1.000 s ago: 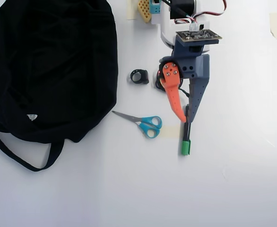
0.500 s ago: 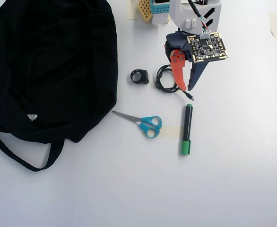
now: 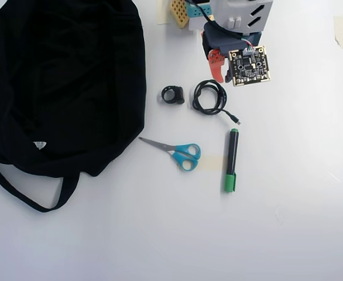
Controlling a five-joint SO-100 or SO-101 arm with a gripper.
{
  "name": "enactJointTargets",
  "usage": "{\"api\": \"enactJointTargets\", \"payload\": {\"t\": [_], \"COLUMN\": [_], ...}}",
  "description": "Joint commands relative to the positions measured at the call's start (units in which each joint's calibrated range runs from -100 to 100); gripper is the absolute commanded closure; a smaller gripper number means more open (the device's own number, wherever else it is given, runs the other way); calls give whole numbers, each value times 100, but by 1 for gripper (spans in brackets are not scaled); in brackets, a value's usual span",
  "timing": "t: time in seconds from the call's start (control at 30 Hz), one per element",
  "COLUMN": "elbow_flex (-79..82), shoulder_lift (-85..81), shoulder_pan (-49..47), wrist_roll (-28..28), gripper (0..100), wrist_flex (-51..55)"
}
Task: Put the cable into the black bag
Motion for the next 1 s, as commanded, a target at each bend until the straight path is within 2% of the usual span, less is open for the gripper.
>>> {"api": "enactJointTargets", "payload": {"t": [0.0,0.67,0.97], "elbow_flex": [-128,-128,483], "shoulder_lift": [-245,-137,-137], "shoulder_pan": [-15,-261,-344], "wrist_roll": [18,39,474], "gripper": [98,98,98], "wrist_flex": [163,154,137]}}
